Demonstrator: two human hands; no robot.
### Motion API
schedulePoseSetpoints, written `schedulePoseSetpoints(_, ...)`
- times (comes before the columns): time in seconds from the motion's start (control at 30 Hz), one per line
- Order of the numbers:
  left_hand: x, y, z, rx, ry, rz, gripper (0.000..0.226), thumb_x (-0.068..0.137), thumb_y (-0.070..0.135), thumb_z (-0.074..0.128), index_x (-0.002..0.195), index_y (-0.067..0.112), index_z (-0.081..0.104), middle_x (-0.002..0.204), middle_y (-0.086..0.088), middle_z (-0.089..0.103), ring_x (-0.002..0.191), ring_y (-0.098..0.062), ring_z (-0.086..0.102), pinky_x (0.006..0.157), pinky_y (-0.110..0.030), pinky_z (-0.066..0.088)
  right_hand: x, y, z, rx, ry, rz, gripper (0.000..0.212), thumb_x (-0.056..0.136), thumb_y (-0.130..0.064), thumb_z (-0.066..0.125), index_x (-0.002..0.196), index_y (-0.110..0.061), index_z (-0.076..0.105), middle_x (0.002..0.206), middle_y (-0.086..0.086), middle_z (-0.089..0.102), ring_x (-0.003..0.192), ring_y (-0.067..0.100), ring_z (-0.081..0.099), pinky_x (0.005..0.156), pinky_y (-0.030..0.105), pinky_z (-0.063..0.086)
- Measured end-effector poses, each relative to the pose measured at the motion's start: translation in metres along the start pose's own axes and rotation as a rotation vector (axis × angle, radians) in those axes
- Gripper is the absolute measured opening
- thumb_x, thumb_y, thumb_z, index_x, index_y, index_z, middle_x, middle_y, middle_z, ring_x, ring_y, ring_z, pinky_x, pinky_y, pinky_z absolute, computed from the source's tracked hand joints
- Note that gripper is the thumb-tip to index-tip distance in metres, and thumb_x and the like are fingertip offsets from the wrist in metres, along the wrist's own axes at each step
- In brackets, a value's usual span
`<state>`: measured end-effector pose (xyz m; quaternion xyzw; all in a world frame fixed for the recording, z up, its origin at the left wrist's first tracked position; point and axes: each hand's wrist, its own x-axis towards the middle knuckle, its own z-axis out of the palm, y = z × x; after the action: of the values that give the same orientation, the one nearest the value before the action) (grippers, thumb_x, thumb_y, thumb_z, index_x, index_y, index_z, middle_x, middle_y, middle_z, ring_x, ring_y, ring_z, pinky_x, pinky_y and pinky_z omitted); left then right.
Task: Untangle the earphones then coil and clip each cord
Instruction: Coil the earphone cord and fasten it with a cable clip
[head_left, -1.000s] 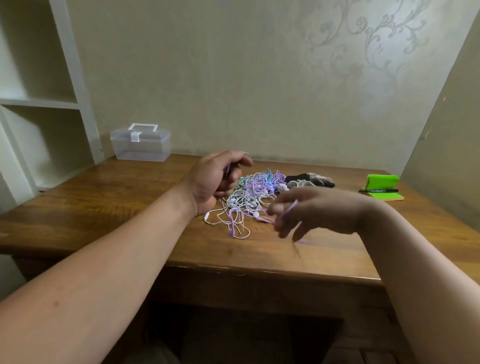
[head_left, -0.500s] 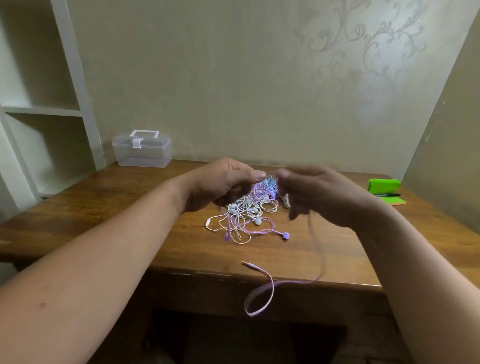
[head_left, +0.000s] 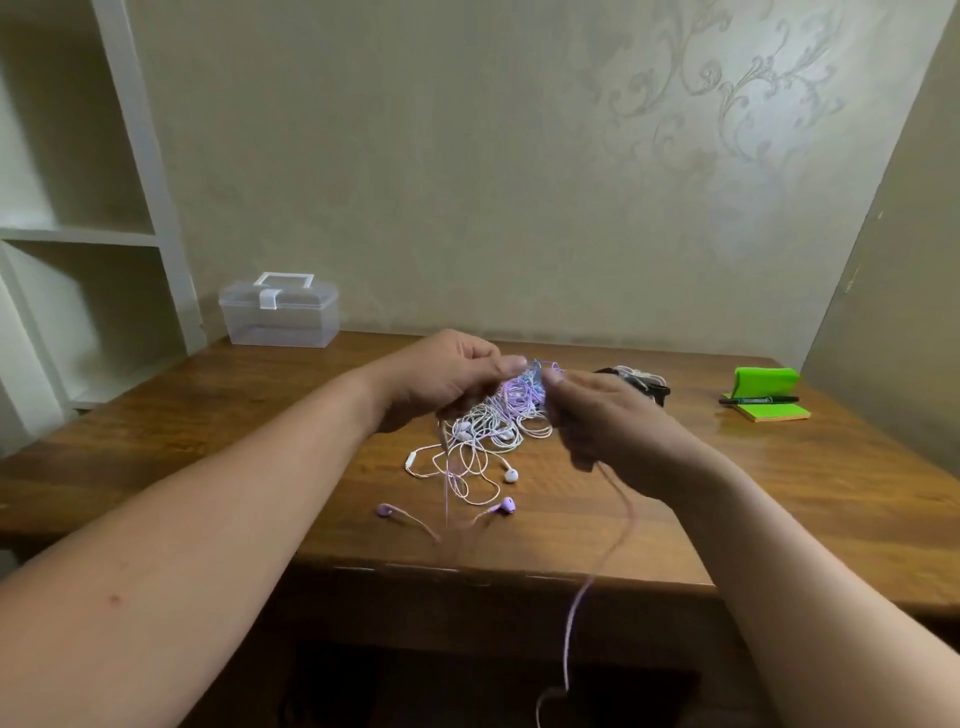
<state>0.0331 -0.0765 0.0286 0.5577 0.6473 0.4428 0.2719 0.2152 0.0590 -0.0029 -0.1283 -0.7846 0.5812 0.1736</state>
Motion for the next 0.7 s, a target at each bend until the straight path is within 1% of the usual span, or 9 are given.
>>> schedulePoseSetpoints(0.07, -0.001, -0.007, -0.013, -0.051, 0.022, -0.029, 0.031, 0.103, 0.033, 0.06, 0.081, 0.011, 0.065, 0.053, 0.003, 0.037, 0.047, -0.012, 0.029, 0.044, -0.024, 0.026, -0.002, 0.009, -0.012, 0.023, 0.088, 0.047, 0.045, 0.107, -0.043, 0.052, 0.08, -0.008, 0.062, 0.064, 0.008, 0.046, 0.056, 0.02, 0.047, 0.063, 0.037, 0.044)
schedulePoseSetpoints(0.13, -0.002, -0.009, -0.014, -0.045, 0.02, -0.031, 0.029, 0.105, 0.028, 0.058, 0.088, 0.008, 0.069, 0.052, 0.005, 0.04, 0.046, -0.009, 0.03, 0.043, -0.021, 0.026, -0.004, 0.014, -0.015, -0.171, 0.044, 0.086, 0.046, 0.102, -0.055, 0.054, 0.102, -0.013, 0.072, 0.089, 0.007, 0.07, 0.082, 0.019, 0.069, 0.085, 0.039, 0.053)
schedulePoseSetpoints(0.2, -0.001, -0.008, -0.003, 0.022, -0.013, -0.029, 0.026, 0.105, 0.023, 0.058, 0.092, 0.004, 0.071, 0.054, 0.006, 0.048, 0.047, -0.007, 0.036, 0.045, -0.019, 0.029, 0.0, 0.012, -0.002, -0.205, 0.018, 0.047, 0.05, 0.096, -0.064, 0.054, 0.12, -0.023, 0.069, 0.108, -0.003, 0.076, 0.103, 0.011, 0.072, 0.099, 0.04, 0.054)
schedulePoseSetpoints(0.3, 0.005, -0.011, 0.015, 0.107, -0.056, -0.038, 0.023, 0.104, 0.012, 0.057, 0.089, 0.011, 0.075, 0.068, -0.004, 0.059, 0.055, -0.012, 0.042, 0.05, -0.023, 0.032, 0.01, 0.004, 0.022, -0.102, -0.013, 0.03, 0.049, 0.102, -0.059, 0.051, 0.105, -0.012, 0.065, 0.077, 0.002, 0.063, 0.069, 0.015, 0.064, 0.07, 0.034, 0.056)
schedulePoseSetpoints(0.4, 0.004, -0.018, 0.007, 0.117, -0.024, -0.106, 0.021, 0.103, 0.02, 0.061, 0.088, 0.01, 0.071, 0.063, -0.001, 0.052, 0.05, -0.009, 0.04, 0.044, -0.019, 0.031, 0.015, 0.016, 0.015, -0.143, 0.174, 0.0, 0.048, 0.104, -0.053, 0.054, 0.083, -0.011, 0.063, 0.062, 0.0, 0.041, 0.051, 0.012, 0.034, 0.048, 0.029, 0.026)
schedulePoseSetpoints(0.5, -0.005, -0.027, -0.011, 0.068, -0.02, -0.16, 0.029, 0.104, 0.03, 0.061, 0.092, 0.005, 0.07, 0.055, 0.001, 0.045, 0.046, -0.008, 0.035, 0.044, -0.018, 0.028, 0.009, 0.032, -0.012, 0.084, 0.302, 0.04, 0.039, 0.105, -0.043, 0.057, 0.08, -0.014, 0.059, 0.063, 0.0, 0.042, 0.052, 0.013, 0.033, 0.05, 0.029, 0.024)
schedulePoseSetpoints(0.6, -0.001, -0.032, -0.011, 0.087, -0.024, -0.103, 0.03, 0.104, 0.03, 0.06, 0.091, 0.006, 0.073, 0.055, 0.004, 0.044, 0.05, -0.008, 0.036, 0.048, -0.02, 0.03, 0.008, 0.04, -0.014, -0.124, 0.242, 0.036, 0.045, 0.105, -0.052, 0.053, 0.101, -0.01, 0.068, 0.085, 0.0, 0.07, 0.077, 0.016, 0.065, 0.076, 0.035, 0.05)
schedulePoseSetpoints(0.67, 0.009, -0.028, 0.002, 0.125, -0.012, -0.056, 0.029, 0.103, 0.032, 0.063, 0.09, 0.009, 0.075, 0.061, 0.002, 0.052, 0.056, -0.01, 0.042, 0.053, -0.023, 0.036, 0.013, 0.033, -0.001, -0.191, 0.19, -0.024, 0.046, 0.104, -0.059, 0.05, 0.114, -0.019, 0.07, 0.103, -0.002, 0.076, 0.097, 0.015, 0.072, 0.091, 0.038, 0.053)
schedulePoseSetpoints(0.7, 0.015, -0.027, 0.01, 0.121, -0.007, -0.029, 0.026, 0.102, 0.031, 0.064, 0.091, 0.01, 0.075, 0.067, -0.002, 0.059, 0.063, -0.013, 0.047, 0.059, -0.027, 0.039, 0.017, 0.025, 0.007, -0.134, 0.142, -0.023, 0.046, 0.104, -0.059, 0.048, 0.114, -0.019, 0.068, 0.1, 0.001, 0.074, 0.094, 0.019, 0.071, 0.09, 0.039, 0.053)
